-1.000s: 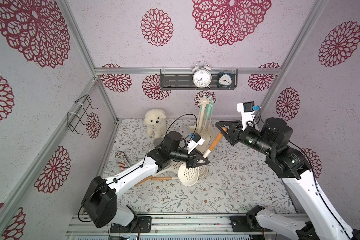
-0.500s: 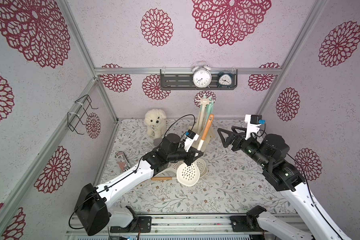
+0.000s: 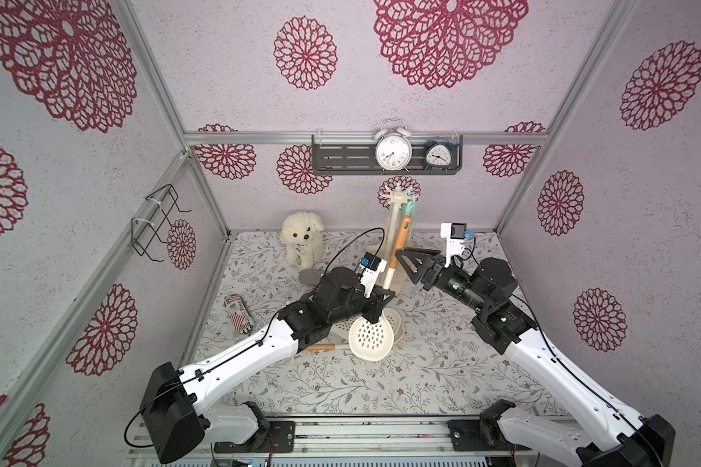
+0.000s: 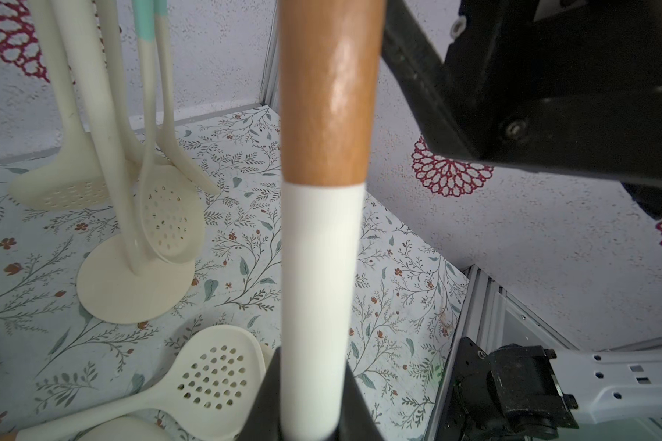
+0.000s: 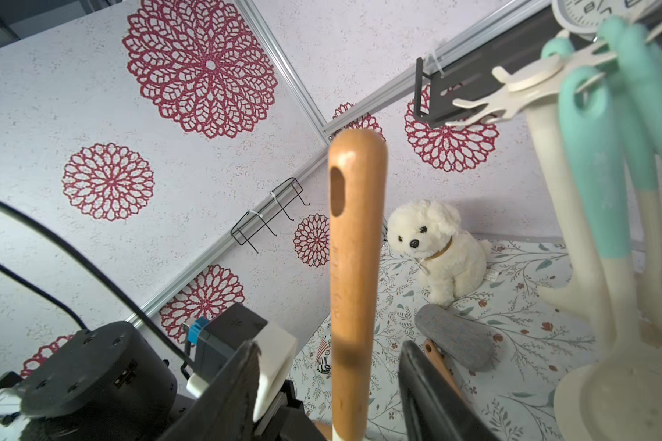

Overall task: Hang the skimmer on the kitchen utensil rack
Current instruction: Pick up the skimmer from the center of the board.

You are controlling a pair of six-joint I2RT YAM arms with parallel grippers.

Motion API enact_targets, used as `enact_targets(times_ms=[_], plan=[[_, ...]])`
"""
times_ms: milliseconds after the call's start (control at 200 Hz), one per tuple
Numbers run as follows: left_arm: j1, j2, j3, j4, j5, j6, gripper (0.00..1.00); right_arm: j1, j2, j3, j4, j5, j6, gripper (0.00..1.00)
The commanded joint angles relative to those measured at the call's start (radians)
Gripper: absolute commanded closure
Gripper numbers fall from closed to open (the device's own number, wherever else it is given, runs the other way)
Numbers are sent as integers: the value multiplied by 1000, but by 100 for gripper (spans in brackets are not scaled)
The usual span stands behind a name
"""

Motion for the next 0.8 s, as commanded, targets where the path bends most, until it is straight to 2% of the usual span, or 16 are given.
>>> enact_targets(times_ms=[0, 150, 240, 300, 370, 415, 460, 495, 530, 575, 620, 660, 796], plan=[[-24, 4, 40, 30, -23, 1, 100, 4, 22, 55, 31, 8, 3, 42], [-35, -1, 38, 15, -39, 5, 100, 2, 69, 148, -52, 59, -28, 50], [-38, -8, 32, 14, -46, 4, 100, 0, 100, 202, -85, 55, -36, 59], [-38, -13, 31, 9, -51, 2, 100, 0, 113, 219, -91, 40, -36, 74], [-36, -25, 27, 6, -50, 4, 100, -1, 116, 228, -109, 25, -42, 100], [-29, -35, 28, -3, -20, 6, 100, -3, 111, 238, -144, 19, -65, 100], [-8, -40, 41, -26, 73, 5, 100, -10, 100, 245, -175, 8, -92, 100], [16, -40, 52, -38, 157, 1, 83, -18, 91, 248, -191, -9, -106, 100], [33, -44, 59, -47, 232, 0, 58, -32, 83, 247, -194, -46, -117, 100], [40, -56, 63, -59, 275, 12, 28, -46, 72, 249, -186, -113, -125, 100], [43, -71, 65, -70, 311, 36, 10, -56, 64, 253, -176, -184, -128, 100], [45, -82, 69, -84, 342, 54, 5, -59, 58, 259, -169, -237, -135, 100], [62, -110, 72, -87, 443, 85, 5, -59, 46, 281, -144, -374, -120, 100]])
